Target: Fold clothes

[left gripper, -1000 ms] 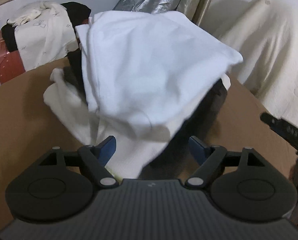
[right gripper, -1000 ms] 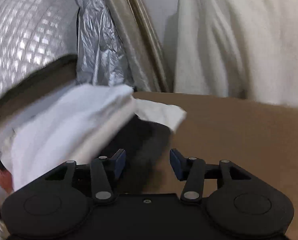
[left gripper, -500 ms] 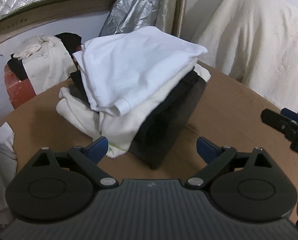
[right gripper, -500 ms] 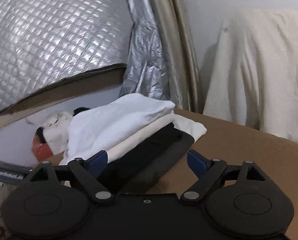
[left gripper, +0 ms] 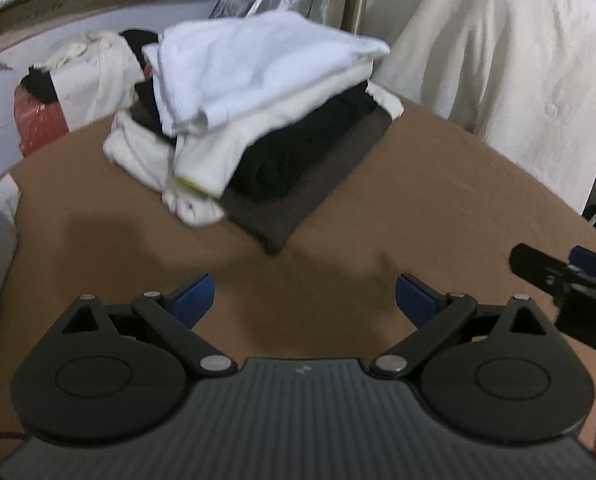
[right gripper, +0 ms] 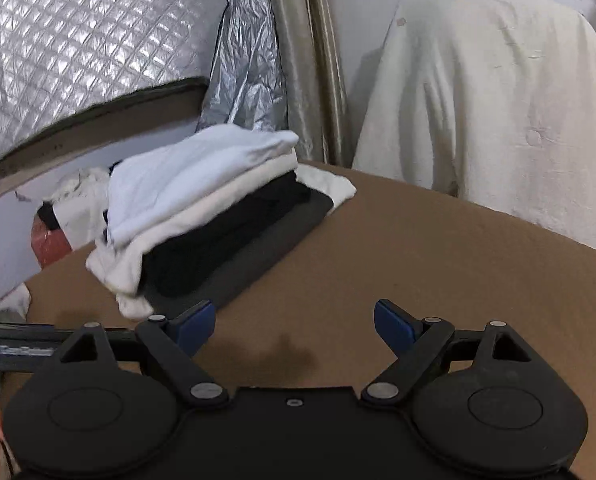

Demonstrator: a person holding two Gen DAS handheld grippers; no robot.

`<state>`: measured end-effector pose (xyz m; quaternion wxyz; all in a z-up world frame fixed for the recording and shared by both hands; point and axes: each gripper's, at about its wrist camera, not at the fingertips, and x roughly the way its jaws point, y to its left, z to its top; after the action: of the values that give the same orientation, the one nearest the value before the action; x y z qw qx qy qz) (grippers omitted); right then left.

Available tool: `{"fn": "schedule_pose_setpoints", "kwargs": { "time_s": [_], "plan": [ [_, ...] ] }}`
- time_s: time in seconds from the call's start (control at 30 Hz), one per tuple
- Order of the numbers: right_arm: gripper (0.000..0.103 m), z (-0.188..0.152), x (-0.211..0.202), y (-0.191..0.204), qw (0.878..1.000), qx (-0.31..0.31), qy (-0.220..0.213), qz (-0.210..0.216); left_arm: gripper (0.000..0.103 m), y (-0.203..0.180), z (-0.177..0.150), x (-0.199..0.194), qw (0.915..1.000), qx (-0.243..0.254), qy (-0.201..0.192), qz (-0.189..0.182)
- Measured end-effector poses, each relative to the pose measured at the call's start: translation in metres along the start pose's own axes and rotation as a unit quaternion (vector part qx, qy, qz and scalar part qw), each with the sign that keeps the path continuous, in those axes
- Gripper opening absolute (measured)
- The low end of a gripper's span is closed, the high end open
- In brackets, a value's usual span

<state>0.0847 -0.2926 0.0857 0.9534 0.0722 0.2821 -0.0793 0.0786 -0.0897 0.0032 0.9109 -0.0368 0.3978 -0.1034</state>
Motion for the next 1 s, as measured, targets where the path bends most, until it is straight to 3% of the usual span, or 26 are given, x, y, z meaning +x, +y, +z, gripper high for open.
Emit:
{"fn": "schedule_pose_setpoints", "kwargs": {
  "time_s": [0.13, 0.47, 0.8, 1.0],
  "plan": [
    [0.09, -0.007, -0.011, -0.002, 1.0, 0.018, 0.008, 0.003, 0.1, -0.003, -0.009, 0.001, 0.9998, -0.011, 0.007, 0.013],
    [0.09, -0.016, -0.024, 0.002, 0.999, 0.028, 0.022, -0.003, 0.103, -0.022, -0.019, -0.022, 0.9981, 0.037, -0.003, 0.049],
    [0.09, -0.024, -0.048, 0.0, 0.999, 0.042, 0.019, -0.004, 0.103, -0.041, -0.027, -0.039, 0.9954, 0.065, -0.023, 0.066],
    [0.09, -0.025, -0.059, 0.003, 0.999, 0.031, 0.011, -0.008, 0.103, -0.04, -0.029, -0.037, 0.9968, 0.054, -0.005, 0.059]
  ]
}}
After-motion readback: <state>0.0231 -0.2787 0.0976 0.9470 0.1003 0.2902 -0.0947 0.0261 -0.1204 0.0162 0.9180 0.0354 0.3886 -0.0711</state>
